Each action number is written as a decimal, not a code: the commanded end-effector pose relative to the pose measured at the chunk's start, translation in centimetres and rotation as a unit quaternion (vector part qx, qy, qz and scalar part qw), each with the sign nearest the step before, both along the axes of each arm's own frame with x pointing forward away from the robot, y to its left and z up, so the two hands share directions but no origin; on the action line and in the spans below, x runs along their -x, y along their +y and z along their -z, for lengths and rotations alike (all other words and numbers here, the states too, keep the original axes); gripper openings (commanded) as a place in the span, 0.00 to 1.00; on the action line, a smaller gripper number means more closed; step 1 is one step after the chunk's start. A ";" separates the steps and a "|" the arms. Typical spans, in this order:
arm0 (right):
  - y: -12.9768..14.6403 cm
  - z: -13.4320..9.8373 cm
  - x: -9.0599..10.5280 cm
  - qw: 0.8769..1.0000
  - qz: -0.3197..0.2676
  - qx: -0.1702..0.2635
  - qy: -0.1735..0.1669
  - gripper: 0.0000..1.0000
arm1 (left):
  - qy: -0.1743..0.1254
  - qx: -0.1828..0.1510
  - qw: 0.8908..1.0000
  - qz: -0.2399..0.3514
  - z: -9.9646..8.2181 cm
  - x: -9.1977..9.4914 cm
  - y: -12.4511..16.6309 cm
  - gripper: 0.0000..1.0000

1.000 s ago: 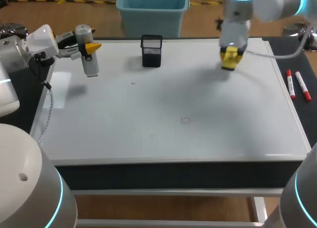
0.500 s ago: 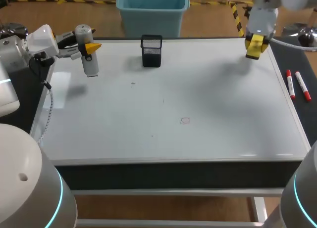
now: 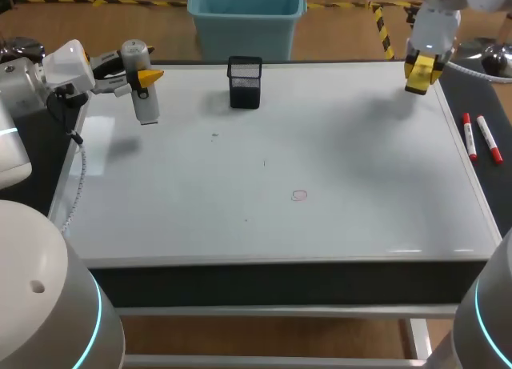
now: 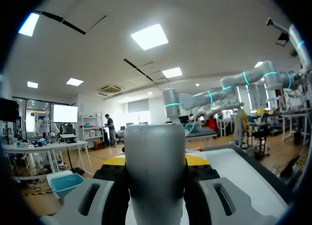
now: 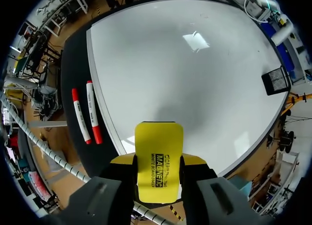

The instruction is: Pick up the inspection probe, press it on each red-marked spot on the whiteboard one by one, put down the probe, pick up the eraser, and wipe off all the red marks.

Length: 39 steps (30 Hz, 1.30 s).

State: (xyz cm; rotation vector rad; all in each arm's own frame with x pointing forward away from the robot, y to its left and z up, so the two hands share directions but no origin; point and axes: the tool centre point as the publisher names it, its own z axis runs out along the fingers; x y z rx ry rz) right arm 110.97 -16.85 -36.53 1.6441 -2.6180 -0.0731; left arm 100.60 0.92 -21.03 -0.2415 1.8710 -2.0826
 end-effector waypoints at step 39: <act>0.0 -0.1 -0.2 1.000 -0.001 0.002 0.003 0.00 | -0.014 -0.014 0.983 0.181 1.2 13.4 -22.6 0.00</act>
